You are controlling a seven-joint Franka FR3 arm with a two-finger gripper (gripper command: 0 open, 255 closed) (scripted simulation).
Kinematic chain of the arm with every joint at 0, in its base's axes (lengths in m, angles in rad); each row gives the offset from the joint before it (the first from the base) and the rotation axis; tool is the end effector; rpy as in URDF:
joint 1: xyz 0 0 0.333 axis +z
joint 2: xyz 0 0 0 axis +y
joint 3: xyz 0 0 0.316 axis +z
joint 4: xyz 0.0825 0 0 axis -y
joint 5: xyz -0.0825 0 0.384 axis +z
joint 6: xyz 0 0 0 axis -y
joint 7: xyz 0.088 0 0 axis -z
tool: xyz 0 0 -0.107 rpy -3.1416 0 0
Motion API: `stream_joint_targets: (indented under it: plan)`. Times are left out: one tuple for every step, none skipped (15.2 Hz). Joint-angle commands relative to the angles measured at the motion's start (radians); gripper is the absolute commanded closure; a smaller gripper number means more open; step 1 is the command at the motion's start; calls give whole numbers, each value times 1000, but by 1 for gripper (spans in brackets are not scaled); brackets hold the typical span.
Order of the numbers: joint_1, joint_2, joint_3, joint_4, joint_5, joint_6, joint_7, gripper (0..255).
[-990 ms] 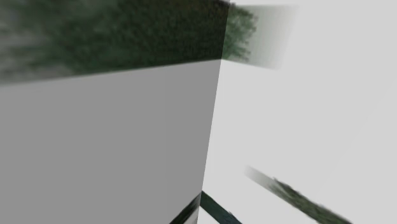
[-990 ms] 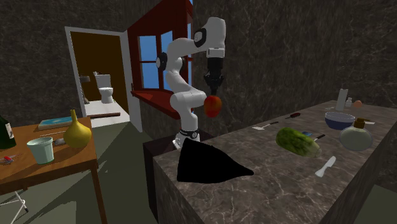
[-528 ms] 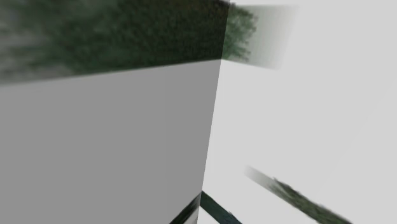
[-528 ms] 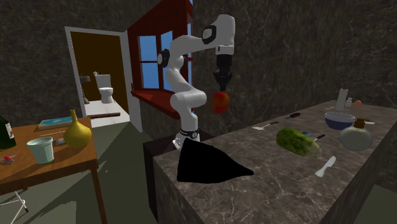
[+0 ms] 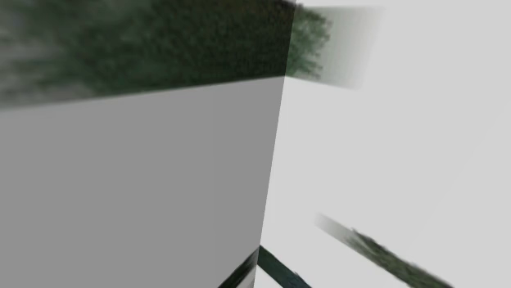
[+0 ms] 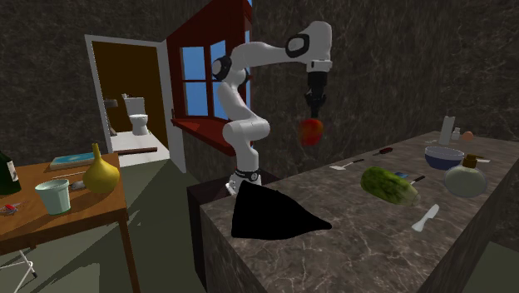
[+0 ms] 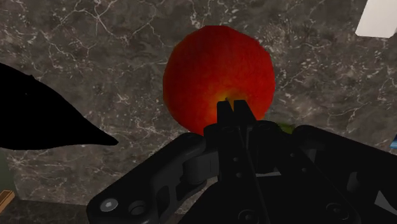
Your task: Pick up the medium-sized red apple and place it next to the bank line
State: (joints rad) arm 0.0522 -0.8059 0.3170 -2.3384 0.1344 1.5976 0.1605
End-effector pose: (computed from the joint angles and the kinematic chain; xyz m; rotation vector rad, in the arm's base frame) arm 0.2795 0.1558 0.5905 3.0532 0.1813 0.0894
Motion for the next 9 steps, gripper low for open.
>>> stream_joint_targets:
  plan:
    - [1, 46, 45, 37, 19, 13, 44, 255]
    - [0, 72, 68, 59, 26, 19, 66, 255]
    - [-2, 99, 92, 82, 32, 25, 89, 255]
    - [-4, 127, 116, 105, 37, 31, 111, 255]
    - [-7, 155, 140, 130, 41, 37, 134, 255]
    - [-11, 184, 165, 156, 42, 42, 158, 255]
    - [-15, 214, 190, 183, 43, 47, 182, 255]
    - [-20, 245, 215, 211, 41, 52, 206, 255]
    - [-26, 277, 241, 241, 38, 56, 231, 255]
